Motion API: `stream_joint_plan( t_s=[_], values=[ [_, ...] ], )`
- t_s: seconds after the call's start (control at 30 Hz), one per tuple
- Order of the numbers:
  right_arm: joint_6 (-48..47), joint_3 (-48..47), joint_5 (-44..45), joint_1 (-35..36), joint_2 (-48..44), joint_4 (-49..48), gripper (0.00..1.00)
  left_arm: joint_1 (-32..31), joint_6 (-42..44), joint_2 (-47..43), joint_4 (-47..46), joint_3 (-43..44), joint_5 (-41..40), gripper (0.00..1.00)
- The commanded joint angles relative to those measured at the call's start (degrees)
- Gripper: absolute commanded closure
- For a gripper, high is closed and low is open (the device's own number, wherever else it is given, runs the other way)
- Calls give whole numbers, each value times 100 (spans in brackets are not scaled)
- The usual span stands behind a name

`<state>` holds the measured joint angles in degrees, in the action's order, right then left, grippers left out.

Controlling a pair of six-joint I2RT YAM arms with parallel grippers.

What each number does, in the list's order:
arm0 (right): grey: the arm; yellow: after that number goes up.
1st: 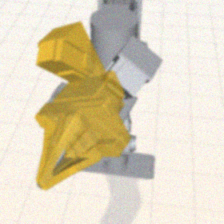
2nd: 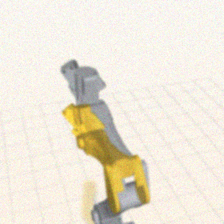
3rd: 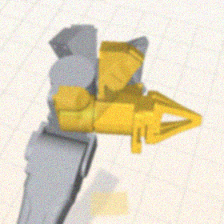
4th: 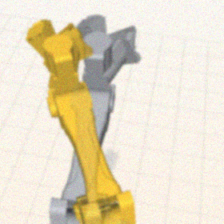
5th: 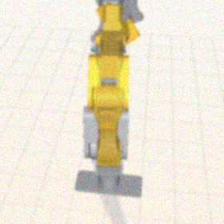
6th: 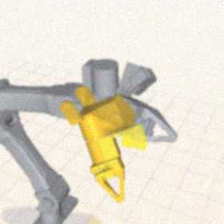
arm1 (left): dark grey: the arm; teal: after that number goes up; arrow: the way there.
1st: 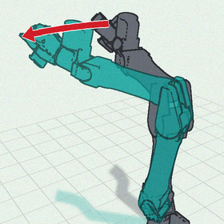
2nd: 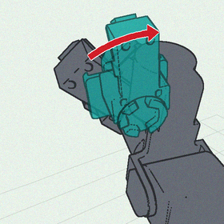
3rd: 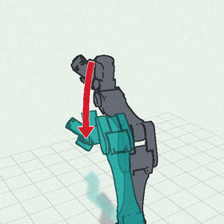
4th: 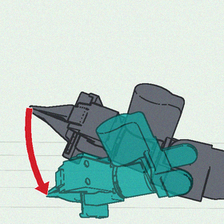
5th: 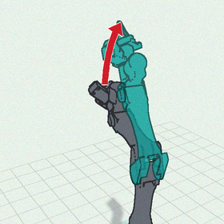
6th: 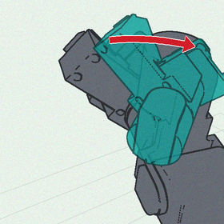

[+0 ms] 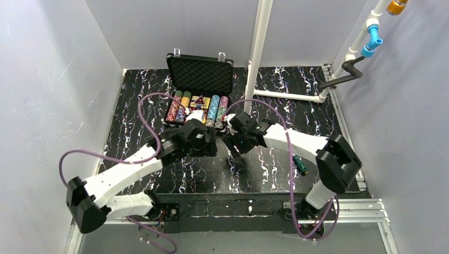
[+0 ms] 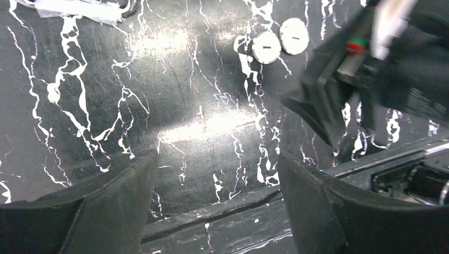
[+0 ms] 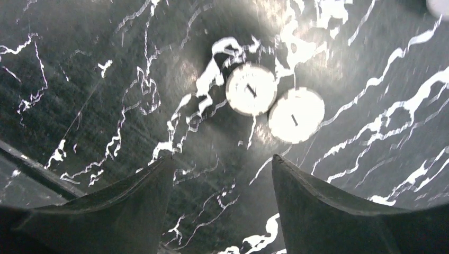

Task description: Pack up texas hold em set

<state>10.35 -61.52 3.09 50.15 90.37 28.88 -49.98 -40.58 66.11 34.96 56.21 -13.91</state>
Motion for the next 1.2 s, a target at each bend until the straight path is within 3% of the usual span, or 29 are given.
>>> stream_joint_plan(
  t_s=[0.0,0.4,1.17],
  values=[
    [-1002,-899,-9,32,623,392,25,53,288,-751,231,-260,-130,15],
    [-1730,-2035,-368,30,1949,970,26,66,527,-1753,782,-335,-138,8],
    [-1879,-1779,-362,-280,2172,735,27,66,727,-1678,661,-295,-147,6]
  ],
)
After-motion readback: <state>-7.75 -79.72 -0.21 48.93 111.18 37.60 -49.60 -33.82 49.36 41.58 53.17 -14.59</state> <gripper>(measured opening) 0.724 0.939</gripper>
